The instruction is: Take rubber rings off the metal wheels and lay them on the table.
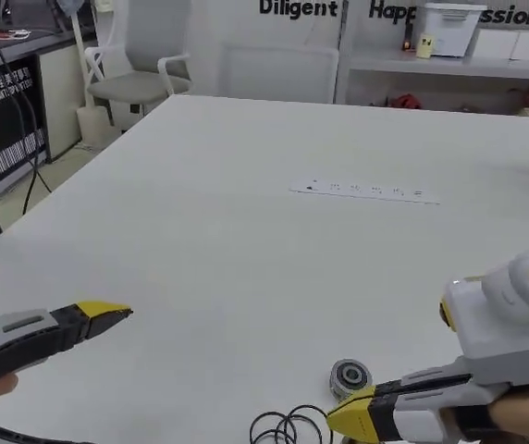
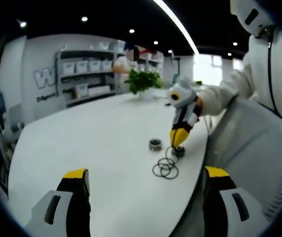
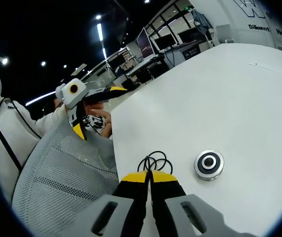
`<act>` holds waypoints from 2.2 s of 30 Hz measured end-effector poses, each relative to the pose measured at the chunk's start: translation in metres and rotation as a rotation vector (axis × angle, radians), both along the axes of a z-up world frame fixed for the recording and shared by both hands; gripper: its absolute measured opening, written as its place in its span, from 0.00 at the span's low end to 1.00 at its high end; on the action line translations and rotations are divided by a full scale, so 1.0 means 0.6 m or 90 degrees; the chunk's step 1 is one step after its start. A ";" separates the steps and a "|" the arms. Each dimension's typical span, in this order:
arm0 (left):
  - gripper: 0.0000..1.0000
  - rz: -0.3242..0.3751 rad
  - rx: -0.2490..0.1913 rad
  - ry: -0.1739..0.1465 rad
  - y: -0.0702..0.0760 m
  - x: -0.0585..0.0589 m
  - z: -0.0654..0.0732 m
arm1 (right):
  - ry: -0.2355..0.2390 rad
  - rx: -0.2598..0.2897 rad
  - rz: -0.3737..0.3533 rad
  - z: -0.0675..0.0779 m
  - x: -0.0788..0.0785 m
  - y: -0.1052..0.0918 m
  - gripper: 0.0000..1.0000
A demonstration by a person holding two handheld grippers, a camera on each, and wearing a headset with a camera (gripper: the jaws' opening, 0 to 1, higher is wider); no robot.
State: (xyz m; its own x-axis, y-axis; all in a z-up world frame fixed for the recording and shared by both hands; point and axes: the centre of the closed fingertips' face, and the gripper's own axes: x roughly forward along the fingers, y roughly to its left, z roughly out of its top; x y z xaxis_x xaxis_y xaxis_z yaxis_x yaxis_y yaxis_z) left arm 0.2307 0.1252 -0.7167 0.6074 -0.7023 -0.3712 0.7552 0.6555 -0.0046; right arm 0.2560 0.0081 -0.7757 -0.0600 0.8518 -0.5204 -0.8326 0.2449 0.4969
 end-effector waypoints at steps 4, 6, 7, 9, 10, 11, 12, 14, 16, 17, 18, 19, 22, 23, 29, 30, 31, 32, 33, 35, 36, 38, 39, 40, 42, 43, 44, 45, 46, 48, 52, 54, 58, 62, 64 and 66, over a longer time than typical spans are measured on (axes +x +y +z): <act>0.97 0.004 -0.002 0.007 0.001 -0.002 -0.008 | 0.001 -0.015 0.011 -0.008 0.000 0.002 0.00; 0.97 0.005 -0.002 0.008 0.001 -0.003 -0.010 | 0.004 -0.023 0.015 -0.012 0.000 0.003 0.00; 0.96 0.005 -0.003 0.008 0.000 -0.003 -0.010 | 0.005 -0.026 0.017 -0.013 0.000 0.002 0.00; 0.96 0.005 -0.004 0.009 0.000 -0.003 -0.011 | 0.003 -0.036 0.020 -0.017 0.000 0.001 0.00; 0.96 0.005 -0.004 0.009 0.000 -0.003 -0.011 | 0.000 -0.040 0.022 -0.018 0.000 0.001 0.00; 0.96 0.005 -0.003 0.009 0.000 -0.003 -0.011 | -0.001 -0.043 0.023 -0.020 0.001 0.000 0.00; 0.96 0.006 -0.002 0.008 0.000 -0.002 -0.011 | -0.002 -0.045 0.022 -0.021 0.001 0.000 0.00; 0.96 0.006 -0.003 0.008 0.000 -0.002 -0.010 | -0.003 -0.053 0.022 -0.025 0.004 -0.001 0.00; 0.96 0.006 -0.002 0.008 0.001 -0.002 -0.009 | -0.008 -0.060 0.024 -0.028 0.004 -0.002 0.00; 0.96 0.006 -0.001 0.008 0.001 -0.002 -0.009 | -0.007 -0.066 0.024 -0.030 0.004 -0.002 0.00; 0.95 0.006 0.000 0.008 0.001 -0.002 -0.010 | -0.007 -0.067 0.024 -0.031 0.004 -0.002 0.00; 0.95 0.006 0.001 0.009 0.001 -0.001 -0.010 | -0.007 -0.069 0.022 -0.032 0.005 -0.002 0.00; 0.95 0.005 0.002 0.008 0.000 -0.001 -0.010 | -0.014 -0.072 0.020 -0.033 0.007 -0.002 0.00; 0.95 0.004 0.001 0.007 -0.001 -0.001 -0.010 | -0.017 -0.072 0.020 -0.033 0.008 -0.002 0.00; 0.95 0.000 0.002 0.007 -0.005 -0.002 -0.010 | -0.033 -0.086 0.025 -0.039 0.010 -0.003 0.02; 0.94 0.001 0.002 0.007 -0.005 -0.002 -0.010 | -0.031 -0.088 0.025 -0.040 0.010 -0.003 0.03; 0.94 0.002 0.004 0.004 -0.004 -0.001 -0.010 | -0.031 -0.086 0.024 -0.040 0.010 -0.003 0.03; 0.94 0.002 0.004 0.003 -0.004 0.000 -0.009 | -0.032 -0.087 0.024 -0.040 0.011 -0.003 0.03; 0.94 0.003 0.004 0.003 -0.004 0.000 -0.009 | -0.036 -0.088 0.024 -0.041 0.012 -0.002 0.04; 0.94 0.005 0.003 0.002 -0.004 0.000 -0.008 | -0.041 -0.091 0.026 -0.041 0.012 -0.002 0.06; 0.94 0.005 0.004 0.002 -0.004 0.000 -0.008 | -0.043 -0.093 0.027 -0.041 0.012 -0.002 0.07; 0.93 0.004 0.003 0.003 -0.004 -0.001 -0.007 | -0.047 -0.094 0.030 -0.040 0.011 -0.003 0.08; 0.94 0.004 0.001 0.003 -0.005 -0.001 -0.006 | -0.046 -0.094 0.029 -0.040 0.011 -0.004 0.08; 0.94 0.005 0.001 0.002 -0.005 -0.001 -0.005 | -0.045 -0.094 0.028 -0.040 0.012 -0.004 0.08; 0.94 0.005 0.001 0.001 -0.005 -0.001 -0.004 | -0.048 -0.094 0.027 -0.039 0.012 -0.005 0.08; 0.94 0.004 0.001 0.001 -0.005 -0.001 -0.004 | -0.050 -0.094 0.027 -0.038 0.013 -0.006 0.08; 0.94 0.004 0.001 0.001 -0.005 -0.002 -0.004 | -0.051 -0.092 0.026 -0.036 0.013 -0.006 0.08; 0.94 0.004 0.001 0.001 -0.005 -0.002 -0.004 | -0.053 -0.090 0.026 -0.033 0.013 -0.007 0.09; 0.94 0.004 0.001 0.001 -0.005 -0.002 -0.004 | -0.055 -0.088 0.025 -0.030 0.014 -0.008 0.09; 0.94 0.004 0.003 0.001 -0.004 -0.002 -0.005 | -0.060 -0.086 0.022 -0.026 0.016 -0.010 0.09; 0.94 0.004 0.001 0.002 -0.003 -0.003 -0.004 | -0.070 -0.079 0.014 -0.015 0.020 -0.017 0.10; 0.95 0.004 0.002 0.001 -0.002 -0.003 -0.004 | -0.075 -0.078 0.010 -0.011 0.021 -0.021 0.11; 0.95 0.003 0.001 0.000 0.001 -0.003 -0.003 | -0.086 -0.076 0.004 -0.003 0.023 -0.030 0.12; 0.96 0.003 0.000 -0.002 -0.001 -0.005 0.001 | -0.104 -0.070 -0.001 0.008 0.023 -0.041 0.15; 0.96 0.002 0.001 -0.002 -0.001 -0.006 0.002 | -0.115 -0.068 -0.008 0.015 0.027 -0.048 0.17; 0.96 0.002 0.001 -0.002 -0.001 -0.006 0.003 | -0.124 -0.064 -0.016 0.021 0.030 -0.057 0.19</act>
